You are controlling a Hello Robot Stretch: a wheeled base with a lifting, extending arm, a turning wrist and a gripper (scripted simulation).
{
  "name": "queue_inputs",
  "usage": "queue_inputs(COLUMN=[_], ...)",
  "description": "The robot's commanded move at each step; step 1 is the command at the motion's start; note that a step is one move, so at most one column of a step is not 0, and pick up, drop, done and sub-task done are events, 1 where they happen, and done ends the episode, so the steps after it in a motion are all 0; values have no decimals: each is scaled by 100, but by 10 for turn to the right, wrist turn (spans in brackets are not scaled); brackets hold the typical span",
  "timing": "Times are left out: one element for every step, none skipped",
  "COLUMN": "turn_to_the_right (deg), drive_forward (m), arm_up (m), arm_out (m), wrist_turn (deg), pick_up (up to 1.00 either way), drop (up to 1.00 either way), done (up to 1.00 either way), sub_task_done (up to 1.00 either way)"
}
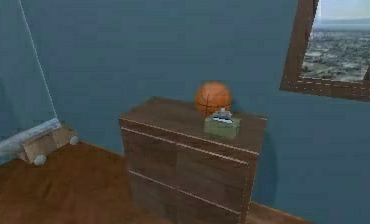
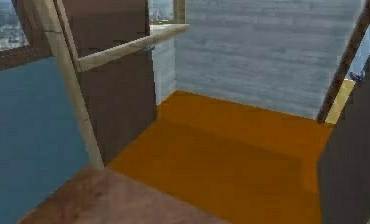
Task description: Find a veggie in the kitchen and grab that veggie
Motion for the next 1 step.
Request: queue_inputs(turn_to_the_right=[450], drive_forward=[0], arm_up=[0], arm_out=[0], wrist_turn=[0], pick_up=[0], drop=[0], done=[0], sub_task_done=[0])
